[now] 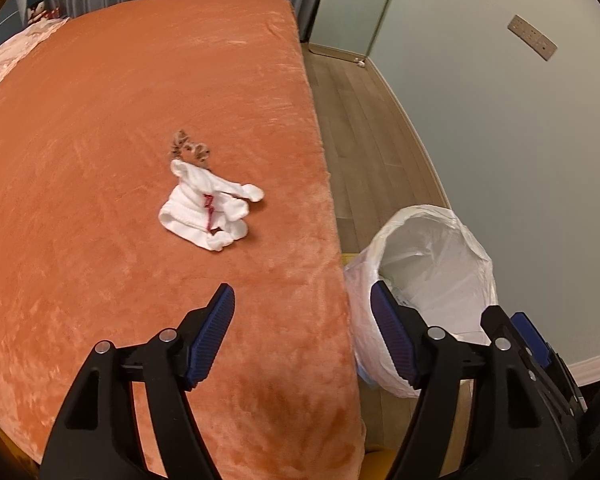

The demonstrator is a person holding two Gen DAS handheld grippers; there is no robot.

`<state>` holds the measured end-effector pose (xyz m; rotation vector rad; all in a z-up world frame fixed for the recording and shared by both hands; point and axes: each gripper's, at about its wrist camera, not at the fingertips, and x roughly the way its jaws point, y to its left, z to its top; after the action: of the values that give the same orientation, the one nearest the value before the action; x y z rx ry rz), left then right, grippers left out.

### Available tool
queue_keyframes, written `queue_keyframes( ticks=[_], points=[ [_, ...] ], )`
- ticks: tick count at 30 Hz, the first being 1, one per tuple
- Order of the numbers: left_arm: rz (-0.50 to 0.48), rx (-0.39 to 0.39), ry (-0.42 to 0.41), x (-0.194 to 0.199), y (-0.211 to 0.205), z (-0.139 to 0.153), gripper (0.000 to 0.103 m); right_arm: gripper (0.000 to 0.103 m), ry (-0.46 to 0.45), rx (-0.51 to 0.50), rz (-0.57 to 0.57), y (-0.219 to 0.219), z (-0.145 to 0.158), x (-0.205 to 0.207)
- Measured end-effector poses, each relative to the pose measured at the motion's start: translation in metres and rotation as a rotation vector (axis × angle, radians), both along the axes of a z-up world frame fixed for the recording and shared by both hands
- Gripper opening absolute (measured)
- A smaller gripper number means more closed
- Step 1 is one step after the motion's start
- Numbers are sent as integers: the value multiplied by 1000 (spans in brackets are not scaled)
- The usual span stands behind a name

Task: Collect trash
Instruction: 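Move both open grippers back over the last items on the bed, then grasp the white red-marked sock with the left gripper while the right gripper grasps the brown scrunchie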

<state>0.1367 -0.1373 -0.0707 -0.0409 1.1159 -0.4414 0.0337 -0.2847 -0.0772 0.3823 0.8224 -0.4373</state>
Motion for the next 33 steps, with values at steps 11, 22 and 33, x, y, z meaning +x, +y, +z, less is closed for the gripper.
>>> queue_keyframes(
  ticks=[11,22,33],
  points=[
    [133,18,59,37,42,-30,73,57,50,-4,89,36,-22,32],
    [260,-57,202,103,53,-70,73,57,94,24,140,53,-54,77],
    [240,-53,307,135,50,-114,12,57,121,37,157,55,-71,112]
  ],
)
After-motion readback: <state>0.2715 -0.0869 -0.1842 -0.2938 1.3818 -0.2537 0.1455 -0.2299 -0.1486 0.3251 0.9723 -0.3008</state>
